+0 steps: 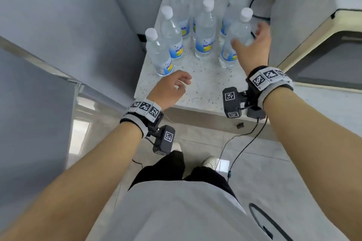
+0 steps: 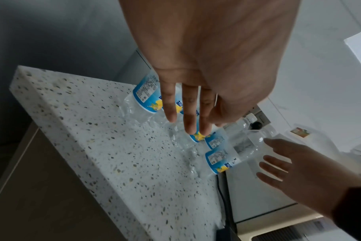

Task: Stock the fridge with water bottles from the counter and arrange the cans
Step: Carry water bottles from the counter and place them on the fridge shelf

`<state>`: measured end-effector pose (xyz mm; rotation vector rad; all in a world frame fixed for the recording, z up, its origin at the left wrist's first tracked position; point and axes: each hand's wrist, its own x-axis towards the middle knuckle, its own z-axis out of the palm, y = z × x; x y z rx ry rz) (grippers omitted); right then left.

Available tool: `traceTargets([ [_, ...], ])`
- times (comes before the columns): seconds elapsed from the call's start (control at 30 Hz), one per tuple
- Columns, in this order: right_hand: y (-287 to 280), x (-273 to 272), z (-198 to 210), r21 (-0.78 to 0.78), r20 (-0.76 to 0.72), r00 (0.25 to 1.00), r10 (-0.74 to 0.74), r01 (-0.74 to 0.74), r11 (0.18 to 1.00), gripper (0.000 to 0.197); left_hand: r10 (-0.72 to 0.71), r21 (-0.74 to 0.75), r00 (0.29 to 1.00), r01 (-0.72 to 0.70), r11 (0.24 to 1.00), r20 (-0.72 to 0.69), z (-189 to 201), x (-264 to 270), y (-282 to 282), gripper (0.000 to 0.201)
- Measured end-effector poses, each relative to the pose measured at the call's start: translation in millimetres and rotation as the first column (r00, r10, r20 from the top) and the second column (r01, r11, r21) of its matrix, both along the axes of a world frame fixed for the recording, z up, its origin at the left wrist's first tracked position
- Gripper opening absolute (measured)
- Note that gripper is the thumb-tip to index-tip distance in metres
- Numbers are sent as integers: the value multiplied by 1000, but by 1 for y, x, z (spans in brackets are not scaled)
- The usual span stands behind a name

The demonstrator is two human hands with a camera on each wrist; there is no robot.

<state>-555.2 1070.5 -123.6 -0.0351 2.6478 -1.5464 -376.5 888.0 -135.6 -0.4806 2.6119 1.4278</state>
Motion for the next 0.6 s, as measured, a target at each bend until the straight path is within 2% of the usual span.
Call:
traceTargets([
  [0.07, -13, -14, -9, -9, 68, 998, -11, 11, 1000, 92, -42, -20, 998, 43, 999, 49, -3, 2, -10, 33],
  [0.13, -22, -22, -25, -27, 108, 993, -47, 50, 998, 97, -87, -23, 990, 90, 996, 112, -8, 9, -22, 31],
  [0.3, -30, -29, -51, -43, 177, 982, -72, 81, 996, 80, -18, -36, 982, 25, 999, 188, -18, 27, -58, 30],
  [0.37, -35, -28, -48, -61, 179, 980, -84, 96, 993, 78, 20, -35, 981, -14, 999, 194, -22, 34, -69, 30],
  [0.47, -41, -17, -42, -46, 126, 989, -75, 81, 996, 71, 70, -2, 982, -71, 997, 178, -27, 40, -82, 30],
  [0.6, -53, 25, -39, -112, 118, 993, -1, 14, 994, 57, 184, 23, 977, -187, 982, 112, -28, 40, -102, 26],
])
